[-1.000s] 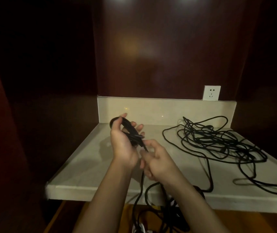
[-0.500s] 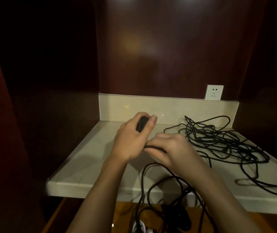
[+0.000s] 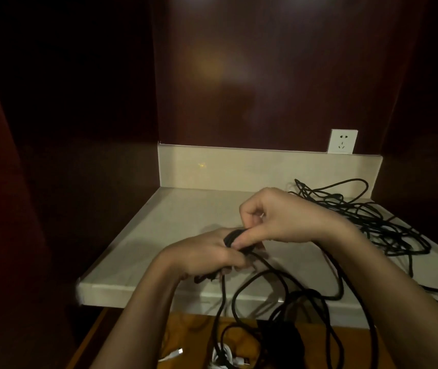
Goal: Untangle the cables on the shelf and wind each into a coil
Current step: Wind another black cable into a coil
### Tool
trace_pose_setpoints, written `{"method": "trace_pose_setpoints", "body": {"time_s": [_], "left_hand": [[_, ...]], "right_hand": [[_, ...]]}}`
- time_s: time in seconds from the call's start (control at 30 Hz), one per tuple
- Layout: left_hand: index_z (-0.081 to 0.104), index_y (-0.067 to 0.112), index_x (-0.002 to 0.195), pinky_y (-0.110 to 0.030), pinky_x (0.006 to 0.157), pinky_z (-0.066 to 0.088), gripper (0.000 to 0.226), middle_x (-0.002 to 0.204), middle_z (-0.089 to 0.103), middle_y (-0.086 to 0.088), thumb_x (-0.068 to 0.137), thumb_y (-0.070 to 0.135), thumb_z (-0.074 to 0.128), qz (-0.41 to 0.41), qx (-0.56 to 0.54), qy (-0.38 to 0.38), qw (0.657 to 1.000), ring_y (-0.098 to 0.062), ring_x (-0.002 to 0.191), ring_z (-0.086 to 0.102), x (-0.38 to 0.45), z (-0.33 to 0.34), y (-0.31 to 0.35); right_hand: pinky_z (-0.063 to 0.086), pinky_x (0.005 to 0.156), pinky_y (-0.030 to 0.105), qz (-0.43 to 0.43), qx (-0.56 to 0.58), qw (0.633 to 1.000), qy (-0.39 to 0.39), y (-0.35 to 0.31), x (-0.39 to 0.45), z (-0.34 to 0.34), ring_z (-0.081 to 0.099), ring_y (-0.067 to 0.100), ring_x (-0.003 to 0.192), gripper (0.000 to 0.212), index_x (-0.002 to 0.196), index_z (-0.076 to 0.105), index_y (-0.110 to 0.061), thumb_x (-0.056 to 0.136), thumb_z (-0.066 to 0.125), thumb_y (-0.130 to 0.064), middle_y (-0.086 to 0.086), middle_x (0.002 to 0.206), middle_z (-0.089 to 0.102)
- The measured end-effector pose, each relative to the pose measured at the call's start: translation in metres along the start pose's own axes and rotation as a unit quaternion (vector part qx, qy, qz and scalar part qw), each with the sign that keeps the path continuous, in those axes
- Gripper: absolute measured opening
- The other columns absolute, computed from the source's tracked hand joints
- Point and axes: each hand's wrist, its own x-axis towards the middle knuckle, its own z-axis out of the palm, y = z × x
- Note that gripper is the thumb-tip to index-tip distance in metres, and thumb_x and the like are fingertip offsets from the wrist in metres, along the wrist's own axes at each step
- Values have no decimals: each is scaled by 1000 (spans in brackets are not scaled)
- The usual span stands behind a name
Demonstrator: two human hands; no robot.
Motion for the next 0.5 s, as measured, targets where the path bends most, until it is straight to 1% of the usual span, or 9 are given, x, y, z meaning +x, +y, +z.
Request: {"method": "trace_pose_setpoints", "body": {"time_s": [0.07,0.13,0.2,0.23,0.27,0.3,0.37,0.43,0.5], "left_hand": [[62,19,101,-25,54,44,30,71,60,1,71,19,57,-32,4,37,999,-9,57,53,3,3,-8],[63,15,114,-29,57,47,46,82,64,-10,69,18,55,-46,-62,47,996,-15,63,58,5,4,-16],[61,11,119,-31,67,54,48,89,69,-16,71,17,55,-32,-151,51,987,-23,73,66,2,2,-24],[61,9,121,-32,74,55,49,95,72,-19,73,18,55,-16,-185,50,981,-26,83,69,0,1,-27],[61,9,123,-31,83,55,51,104,74,-19,74,19,54,2,-204,47,978,-25,96,71,-1,-1,-30],[61,9,127,-30,90,51,53,111,74,-17,75,20,53,17,-221,45,974,-22,108,69,-2,-1,-30],[63,9,126,-32,92,48,55,117,73,-13,73,16,55,26,-300,57,952,-18,113,68,1,4,-27],[68,4,115,-29,82,51,48,110,74,-12,68,11,58,29,-411,92,906,-18,99,72,10,9,-22],[66,1,103,-31,80,49,36,103,65,-13,70,10,56,61,-500,110,857,-22,88,65,18,13,-14]], "right_hand": [[31,47,18,35,35,996,-74,1,3,-7,41,3,47,20,75,66,-9,85,78,-22,-4,58,54],[35,46,20,53,54,993,-89,3,1,-11,44,5,45,11,90,68,-7,92,69,-18,-4,60,57],[45,49,25,52,40,996,-55,4,-3,-9,53,9,45,12,99,67,-10,98,61,-20,-7,59,59],[50,53,29,39,4,999,-24,6,-5,-6,59,12,47,15,102,66,-14,101,55,-26,-4,63,62],[53,58,32,14,-86,996,10,10,-7,-3,63,15,52,21,107,63,-20,103,47,-34,-2,69,64],[54,64,35,-17,-217,975,47,16,-8,1,66,18,59,30,112,60,-27,104,37,-45,-1,76,66],[52,64,40,-48,-426,894,125,29,-3,8,66,29,66,48,120,55,-33,99,18,-55,0,84,68],[46,47,33,-39,-476,848,228,34,6,20,61,31,52,48,120,62,-27,97,25,-48,3,73,65],[30,44,26,-7,-477,808,346,31,16,36,59,28,46,43,121,67,-24,97,35,-41,4,66,62]]}}
